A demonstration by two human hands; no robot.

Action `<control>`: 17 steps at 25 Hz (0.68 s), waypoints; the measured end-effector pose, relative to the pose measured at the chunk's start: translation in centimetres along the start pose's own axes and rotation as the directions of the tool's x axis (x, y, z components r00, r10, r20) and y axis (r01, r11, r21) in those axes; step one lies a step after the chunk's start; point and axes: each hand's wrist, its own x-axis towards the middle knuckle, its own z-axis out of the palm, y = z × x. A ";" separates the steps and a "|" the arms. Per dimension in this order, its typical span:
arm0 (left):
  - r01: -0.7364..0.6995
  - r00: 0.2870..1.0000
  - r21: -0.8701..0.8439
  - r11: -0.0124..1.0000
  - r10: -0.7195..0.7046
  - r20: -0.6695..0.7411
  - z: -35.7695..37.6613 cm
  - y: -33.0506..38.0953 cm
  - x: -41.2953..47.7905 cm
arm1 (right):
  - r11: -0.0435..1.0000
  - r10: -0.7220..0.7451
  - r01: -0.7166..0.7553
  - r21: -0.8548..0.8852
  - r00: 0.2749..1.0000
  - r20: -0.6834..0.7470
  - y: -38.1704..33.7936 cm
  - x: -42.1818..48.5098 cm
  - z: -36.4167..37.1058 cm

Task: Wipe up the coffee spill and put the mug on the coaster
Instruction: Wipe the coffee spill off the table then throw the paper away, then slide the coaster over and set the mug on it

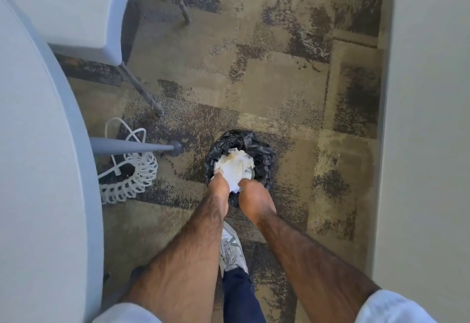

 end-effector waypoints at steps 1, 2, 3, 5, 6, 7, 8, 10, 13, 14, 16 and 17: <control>0.005 0.999 0.014 1.000 -0.004 -0.043 -0.7 -0.3 -0.8 | 1.000 -0.007 0.007 -0.003 1.000 0.018 0.3 -0.8 0.1; -0.011 0.998 0.038 0.999 0.014 -0.062 -1.3 -0.5 -1.9 | 1.000 0.010 -0.011 0.003 0.999 0.046 0.4 -1.7 -0.2; -0.019 0.997 0.052 0.998 0.023 -0.074 -1.6 -0.8 -2.7 | 1.000 0.027 -0.028 0.014 0.998 0.054 1.1 -2.4 0.0; -0.076 0.993 0.128 0.989 0.087 -0.079 -2.5 -0.9 -5.8 | 0.997 0.061 -0.064 0.052 0.996 0.061 1.3 -3.9 -0.9; -0.138 0.987 0.229 0.964 0.152 -0.045 -2.9 -0.9 -8.0 | 0.994 0.081 -0.085 0.061 0.995 0.064 1.3 -4.7 -1.4; -0.228 0.972 0.310 0.923 0.235 0.016 -3.4 -0.5 -10.6 | 0.994 0.080 -0.084 0.071 0.995 0.065 1.2 -5.3 -1.7; -0.335 0.941 0.373 0.866 0.327 0.085 -3.9 -0.3 -13.2 | 0.995 0.067 -0.072 0.067 0.995 0.068 0.4 -6.3 -2.6; -0.547 0.835 0.448 0.707 0.501 0.228 -5.3 0.3 -18.6 | 0.993 0.000 0.002 0.121 1.000 -0.016 -0.7 -8.1 -4.3; -0.737 0.625 0.488 0.468 0.747 0.228 -11.6 0.3 -25.4 | 0.971 -0.039 0.063 0.231 0.994 -0.107 -6.5 -10.9 -8.0; -0.788 0.519 0.478 0.389 0.837 0.174 -14.5 0.1 -27.2 | 0.967 -0.013 0.055 0.249 0.986 -0.166 -8.9 -11.7 -9.6; -0.854 0.301 0.470 0.223 0.949 0.097 -21.6 -0.9 -29.7 | 0.954 -0.003 0.085 0.289 0.962 -0.271 -14.3 -13.5 -12.2; -0.861 0.187 0.487 0.147 0.982 0.033 -25.6 -1.6 -30.5 | 0.945 -0.025 0.125 0.302 0.949 -0.316 -17.2 -14.7 -13.3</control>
